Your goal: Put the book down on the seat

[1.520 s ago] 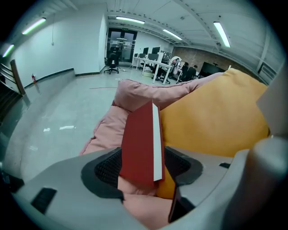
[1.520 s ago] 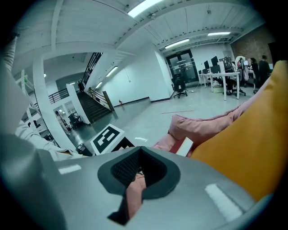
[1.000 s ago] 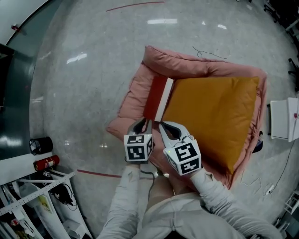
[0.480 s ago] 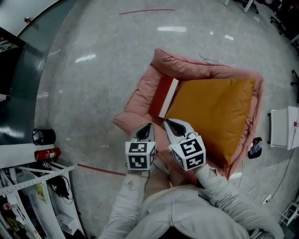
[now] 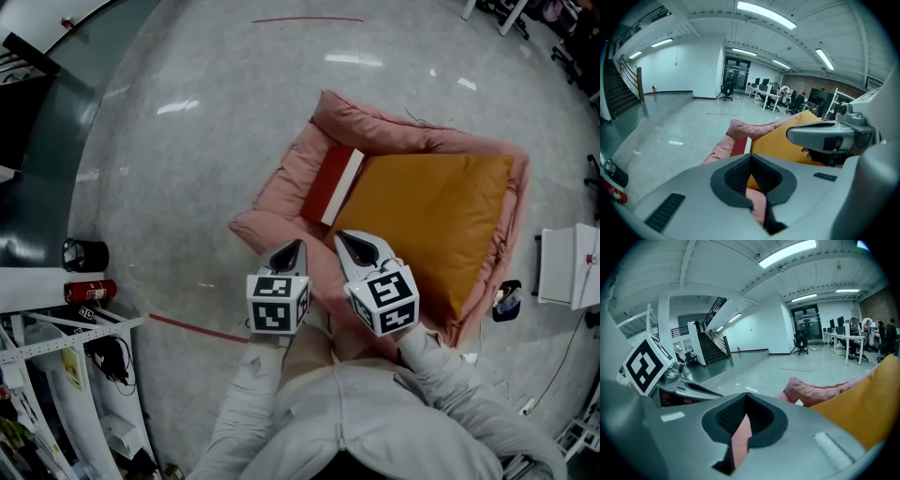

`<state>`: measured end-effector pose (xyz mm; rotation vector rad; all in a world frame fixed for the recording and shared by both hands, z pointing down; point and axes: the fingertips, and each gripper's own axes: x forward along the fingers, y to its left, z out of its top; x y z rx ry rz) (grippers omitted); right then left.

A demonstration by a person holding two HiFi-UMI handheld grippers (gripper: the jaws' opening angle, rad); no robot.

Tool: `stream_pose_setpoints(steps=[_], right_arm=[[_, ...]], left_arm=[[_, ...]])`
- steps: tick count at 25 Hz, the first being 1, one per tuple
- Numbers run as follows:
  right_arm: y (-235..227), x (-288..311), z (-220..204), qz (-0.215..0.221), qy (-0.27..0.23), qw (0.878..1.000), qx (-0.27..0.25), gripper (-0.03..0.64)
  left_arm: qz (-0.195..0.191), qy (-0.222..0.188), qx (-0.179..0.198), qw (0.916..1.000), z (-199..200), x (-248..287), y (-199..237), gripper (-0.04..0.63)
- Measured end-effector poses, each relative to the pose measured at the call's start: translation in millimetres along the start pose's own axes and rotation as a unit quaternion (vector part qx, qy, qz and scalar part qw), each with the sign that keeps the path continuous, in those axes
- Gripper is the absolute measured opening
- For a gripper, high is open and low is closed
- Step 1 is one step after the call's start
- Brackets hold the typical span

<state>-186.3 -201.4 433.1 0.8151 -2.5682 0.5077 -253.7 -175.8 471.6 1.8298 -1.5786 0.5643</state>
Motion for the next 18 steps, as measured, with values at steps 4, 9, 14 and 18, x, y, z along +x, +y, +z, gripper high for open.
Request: stream_pose_setpoints(steps=[4, 9, 14, 18], right_arm=[[7, -3, -6, 0.005, 0.005, 1.0, 0.002, -0.002], [11, -9, -9, 0.003, 0.004, 1.0, -0.001, -0.002], [10, -14, -7, -0.002, -0.003, 1.0, -0.002, -0.002], [10, -15, -4, -0.004, -0.006, 1.0, -0.003, -0.002]], left_arm=[[-0.007, -0.003, -0.007, 0.9999, 0, -5, -1, 0.006], [-0.008, -0.003, -0.008, 0.9999, -3, -8, -4, 0.006], [-0.009, -0.004, -0.008, 0.9999, -3, -12, -6, 0.006], [-0.008, -0.009, -0.014, 0.9998, -1, -15, -4, 0.006]])
